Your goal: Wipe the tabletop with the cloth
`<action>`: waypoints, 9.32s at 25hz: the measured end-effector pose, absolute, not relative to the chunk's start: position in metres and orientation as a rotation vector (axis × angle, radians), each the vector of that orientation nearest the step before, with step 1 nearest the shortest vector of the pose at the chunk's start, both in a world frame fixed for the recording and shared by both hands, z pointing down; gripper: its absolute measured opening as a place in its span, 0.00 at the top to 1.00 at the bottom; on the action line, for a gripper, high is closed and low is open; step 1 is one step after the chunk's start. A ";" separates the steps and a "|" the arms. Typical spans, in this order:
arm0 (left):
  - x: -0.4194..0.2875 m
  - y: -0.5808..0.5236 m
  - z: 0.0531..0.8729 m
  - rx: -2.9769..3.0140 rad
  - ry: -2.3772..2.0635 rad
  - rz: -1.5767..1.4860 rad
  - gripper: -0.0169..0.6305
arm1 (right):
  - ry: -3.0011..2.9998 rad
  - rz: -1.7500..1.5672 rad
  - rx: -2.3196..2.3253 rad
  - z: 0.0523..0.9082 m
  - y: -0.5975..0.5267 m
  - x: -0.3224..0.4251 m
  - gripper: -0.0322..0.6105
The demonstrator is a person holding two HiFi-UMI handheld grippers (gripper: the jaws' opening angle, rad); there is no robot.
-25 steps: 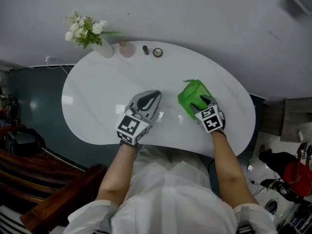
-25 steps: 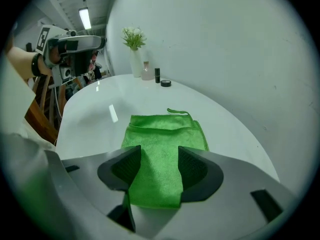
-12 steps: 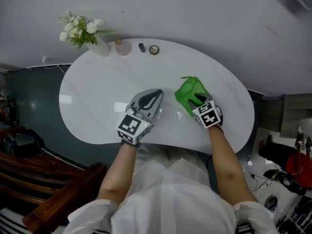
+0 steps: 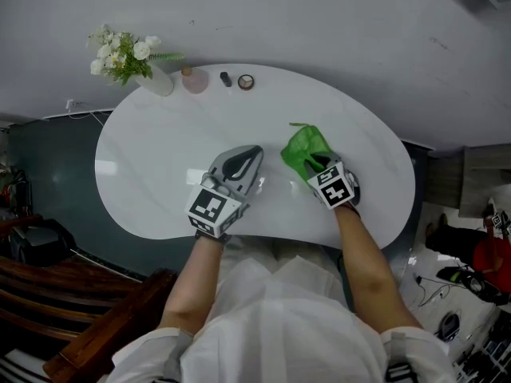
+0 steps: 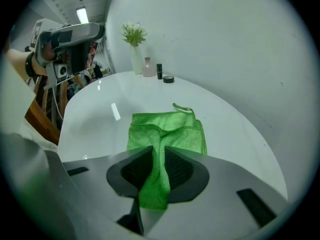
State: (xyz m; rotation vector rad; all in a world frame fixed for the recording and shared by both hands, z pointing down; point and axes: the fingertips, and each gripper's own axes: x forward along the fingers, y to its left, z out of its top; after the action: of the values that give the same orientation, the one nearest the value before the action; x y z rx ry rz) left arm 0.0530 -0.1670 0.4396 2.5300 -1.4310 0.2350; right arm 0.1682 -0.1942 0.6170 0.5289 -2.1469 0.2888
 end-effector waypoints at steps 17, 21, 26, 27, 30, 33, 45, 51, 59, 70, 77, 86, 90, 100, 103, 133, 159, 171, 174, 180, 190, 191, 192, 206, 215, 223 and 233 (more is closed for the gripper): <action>0.069 -0.176 0.427 2.569 -1.405 0.224 0.95 | -2.153 0.360 0.768 0.613 -0.249 0.153 0.84; 0.065 -0.182 0.426 2.558 -1.421 0.221 0.95 | -2.156 0.319 0.759 0.610 -0.277 0.138 0.84; 0.060 -0.191 0.429 2.548 -1.424 0.227 0.95 | -2.148 0.319 0.756 0.612 -0.287 0.133 0.84; 0.059 -0.192 0.430 2.546 -1.422 0.229 0.95 | -2.150 0.321 0.757 0.612 -0.287 0.133 0.84; 0.057 -0.197 0.431 2.544 -1.420 0.242 0.95 | -2.158 0.325 0.767 0.611 -0.287 0.132 0.84; 0.058 -0.201 0.433 2.550 -1.408 0.250 0.95 | -2.169 0.330 0.789 0.609 -0.294 0.127 0.84; 0.059 -0.220 0.432 2.562 -1.414 0.262 0.95 | -2.178 0.319 0.838 0.606 -0.321 0.125 0.84; 0.072 -0.218 0.438 2.559 -1.378 0.278 0.95 | -2.157 0.339 0.955 0.607 -0.347 0.156 0.84; 0.091 -0.218 0.444 2.605 -1.313 0.295 0.95 | -2.050 0.458 1.178 0.612 -0.352 0.256 0.84; 0.118 -0.213 0.452 2.631 -1.233 0.330 0.95 | -1.821 0.572 1.486 0.618 -0.329 0.434 0.84; 0.133 -0.212 0.448 2.655 -1.203 0.328 0.95 | -1.674 0.633 1.639 0.623 -0.286 0.518 0.84; 0.130 -0.206 0.444 2.653 -1.213 0.315 0.95 | -1.547 0.677 1.797 0.623 -0.250 0.544 0.84; 0.121 -0.205 0.443 2.654 -1.232 0.319 0.95 | -1.602 0.683 1.772 0.623 -0.256 0.506 0.84; 0.101 -0.199 0.443 2.626 -1.272 0.314 0.95 | -1.857 0.575 1.482 0.619 -0.270 0.353 0.84; 0.096 -0.198 0.444 2.630 -1.277 0.324 0.95 | -1.927 0.528 1.362 0.615 -0.267 0.308 0.84; 0.124 -0.197 0.462 2.641 -1.175 0.349 0.95 | -2.227 0.245 0.753 0.613 -0.182 0.156 0.84; 0.168 -0.191 0.473 2.688 -1.029 0.408 0.95 | -1.884 0.512 1.417 0.626 -0.178 0.450 0.84; 0.183 -0.185 0.469 2.704 -0.984 0.406 0.95 | -1.619 0.678 1.732 0.629 -0.118 0.553 0.84; 0.183 -0.181 0.467 2.721 -0.969 0.408 0.95 | -1.577 0.704 1.802 0.628 -0.107 0.548 0.84; 0.172 -0.173 0.465 2.739 -0.950 0.419 0.95 | -1.618 0.721 1.808 0.627 -0.101 0.497 0.84; 0.148 -0.159 0.455 2.760 -0.921 0.433 0.95 | -1.813 0.700 1.607 0.625 -0.102 0.356 0.84; 0.146 -0.157 0.454 2.765 -0.916 0.437 0.95 | -1.836 0.695 1.579 0.625 -0.101 0.340 0.84; 0.143 -0.156 0.453 2.770 -0.912 0.442 0.95 | -1.861 0.688 1.546 0.624 -0.100 0.323 0.84; 0.128 -0.144 0.456 2.798 -0.839 0.476 0.95 | -2.099 0.472 1.060 0.615 -0.064 0.165 0.84; 0.141 -0.146 0.457 2.796 -0.812 0.464 0.95 | -2.176 0.369 0.859 0.618 -0.016 0.183 0.84; 0.158 -0.150 0.460 2.787 -0.792 0.461 0.95 | -2.037 0.489 1.128 0.623 -0.009 0.290 0.84; 0.180 -0.155 0.455 2.799 -0.786 0.459 0.95 | -1.697 0.670 1.602 0.629 -0.006 0.477 0.84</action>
State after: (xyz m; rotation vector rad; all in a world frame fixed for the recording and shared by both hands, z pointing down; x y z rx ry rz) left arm 0.1804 -0.1546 0.4548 2.7994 -0.7860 0.4592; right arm 0.4768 -0.0063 0.6294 1.6018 -1.6974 0.6703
